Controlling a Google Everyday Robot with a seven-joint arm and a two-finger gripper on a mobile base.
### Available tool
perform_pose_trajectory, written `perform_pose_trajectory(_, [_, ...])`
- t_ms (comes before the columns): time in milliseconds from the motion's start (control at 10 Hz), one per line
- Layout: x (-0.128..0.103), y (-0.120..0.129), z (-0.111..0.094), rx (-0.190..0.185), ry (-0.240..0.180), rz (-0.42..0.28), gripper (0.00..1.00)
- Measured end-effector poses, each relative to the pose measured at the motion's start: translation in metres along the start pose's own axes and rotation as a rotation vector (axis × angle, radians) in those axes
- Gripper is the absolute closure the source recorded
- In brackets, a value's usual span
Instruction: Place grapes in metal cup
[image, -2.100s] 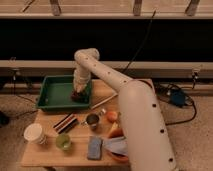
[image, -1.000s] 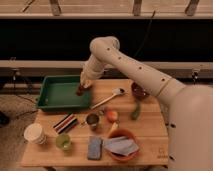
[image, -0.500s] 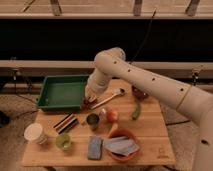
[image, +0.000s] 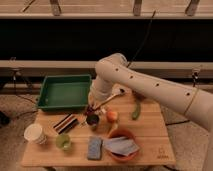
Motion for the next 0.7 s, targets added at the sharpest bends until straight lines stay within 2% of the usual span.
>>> perform_pose_trajectory(100, [-0.001,0.003,0.002,-0.008,0.004,-0.006,0.95])
perform_pose_trajectory(200, [-0.002,0.006,0.004,-0.016,0.007,-0.011,0.86])
perform_pose_trajectory(600, [-0.007,0.016,0.015,-0.053,0.009,-0.026,0.44])
perform_pose_trajectory(700, [-0.008,0.018,0.016,-0.059,0.008,-0.029,0.36])
